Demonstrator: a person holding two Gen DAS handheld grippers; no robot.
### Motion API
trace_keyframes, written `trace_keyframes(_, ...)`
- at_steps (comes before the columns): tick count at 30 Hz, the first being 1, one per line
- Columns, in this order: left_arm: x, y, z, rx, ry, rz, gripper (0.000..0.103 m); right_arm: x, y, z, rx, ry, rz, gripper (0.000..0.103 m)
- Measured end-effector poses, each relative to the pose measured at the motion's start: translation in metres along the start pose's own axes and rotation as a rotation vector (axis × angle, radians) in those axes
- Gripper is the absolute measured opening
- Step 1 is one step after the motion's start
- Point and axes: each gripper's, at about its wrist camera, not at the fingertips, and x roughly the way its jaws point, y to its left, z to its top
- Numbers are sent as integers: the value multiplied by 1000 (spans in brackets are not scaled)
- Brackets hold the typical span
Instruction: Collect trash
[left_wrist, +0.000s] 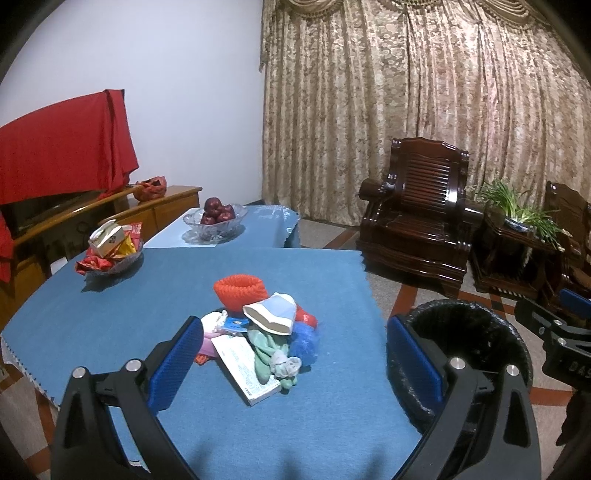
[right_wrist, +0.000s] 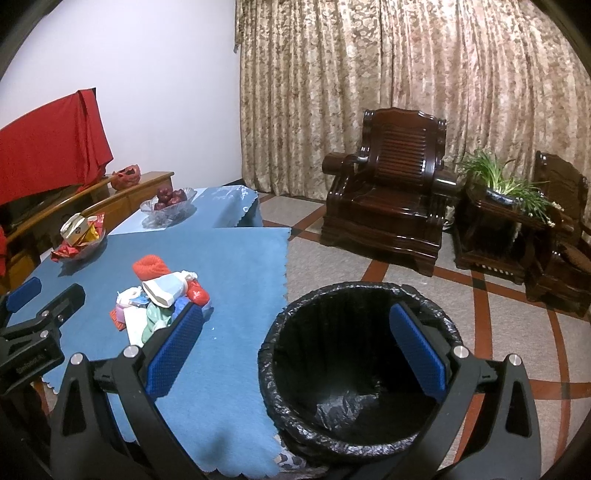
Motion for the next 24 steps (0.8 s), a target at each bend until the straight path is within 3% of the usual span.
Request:
trace_keyframes(11, 45, 59, -28, -27, 14, 121, 97, 60, 40, -2, -29, 27, 94, 98)
trace_keyframes(19, 86, 98, -52, -42, 75, 148, 97, 128, 89, -17, -71, 87, 189, 98)
trace_keyframes(24, 114, 104, -69, -44, 132, 127, 90, 156, 103, -30, -105, 109, 211, 95)
